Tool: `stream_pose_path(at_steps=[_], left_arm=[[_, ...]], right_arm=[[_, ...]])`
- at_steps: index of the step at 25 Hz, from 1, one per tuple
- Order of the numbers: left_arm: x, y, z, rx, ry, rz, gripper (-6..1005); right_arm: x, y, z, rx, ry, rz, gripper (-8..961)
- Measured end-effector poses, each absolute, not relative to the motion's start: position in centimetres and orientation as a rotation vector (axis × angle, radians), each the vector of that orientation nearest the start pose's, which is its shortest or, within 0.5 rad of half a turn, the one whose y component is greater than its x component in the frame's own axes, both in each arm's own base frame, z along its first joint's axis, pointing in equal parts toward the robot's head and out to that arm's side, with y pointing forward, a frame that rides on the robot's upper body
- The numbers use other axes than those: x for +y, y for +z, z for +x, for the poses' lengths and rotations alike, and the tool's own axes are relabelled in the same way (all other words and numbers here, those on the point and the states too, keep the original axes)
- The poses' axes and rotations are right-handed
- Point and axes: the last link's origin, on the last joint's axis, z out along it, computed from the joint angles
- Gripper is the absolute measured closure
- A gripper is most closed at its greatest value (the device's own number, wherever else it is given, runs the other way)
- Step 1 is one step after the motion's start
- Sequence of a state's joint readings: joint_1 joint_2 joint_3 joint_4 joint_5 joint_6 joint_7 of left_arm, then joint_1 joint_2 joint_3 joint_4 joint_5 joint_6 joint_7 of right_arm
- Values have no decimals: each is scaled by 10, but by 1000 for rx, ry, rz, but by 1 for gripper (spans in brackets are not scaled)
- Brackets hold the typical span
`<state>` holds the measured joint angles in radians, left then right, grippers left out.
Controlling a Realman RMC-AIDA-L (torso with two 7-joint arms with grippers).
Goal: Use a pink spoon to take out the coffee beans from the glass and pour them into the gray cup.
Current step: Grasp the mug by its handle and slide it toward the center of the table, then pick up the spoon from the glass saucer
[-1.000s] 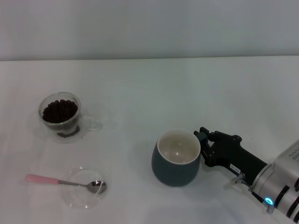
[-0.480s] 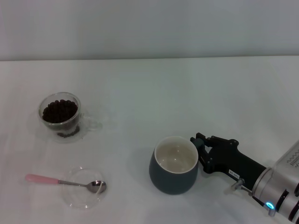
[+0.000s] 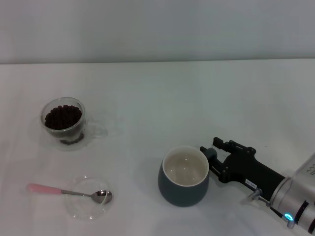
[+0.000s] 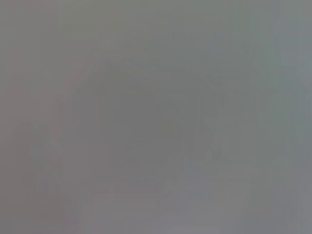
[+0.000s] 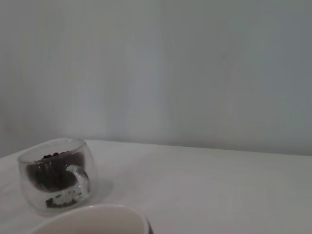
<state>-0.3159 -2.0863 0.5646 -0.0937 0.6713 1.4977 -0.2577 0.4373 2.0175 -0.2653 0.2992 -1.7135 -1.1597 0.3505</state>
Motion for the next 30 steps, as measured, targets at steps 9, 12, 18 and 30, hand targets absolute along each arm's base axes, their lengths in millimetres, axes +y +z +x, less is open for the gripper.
stream_pose_path(at_steps=[9, 12, 18, 30], left_arm=[[253, 28, -375, -574, -773, -1269, 111], [253, 29, -374, -565, -780, -1267, 111], [253, 30, -374, -562, -783, -1262, 111], [246, 31, -378, -573, -770, -1246, 111]], right_arm=[[245, -82, 335, 777, 732, -2110, 288], [233, -73, 341, 769, 771, -2129, 233], [212, -59, 357, 798, 784, -2180, 214], [215, -6, 390, 800, 783, -1798, 227]])
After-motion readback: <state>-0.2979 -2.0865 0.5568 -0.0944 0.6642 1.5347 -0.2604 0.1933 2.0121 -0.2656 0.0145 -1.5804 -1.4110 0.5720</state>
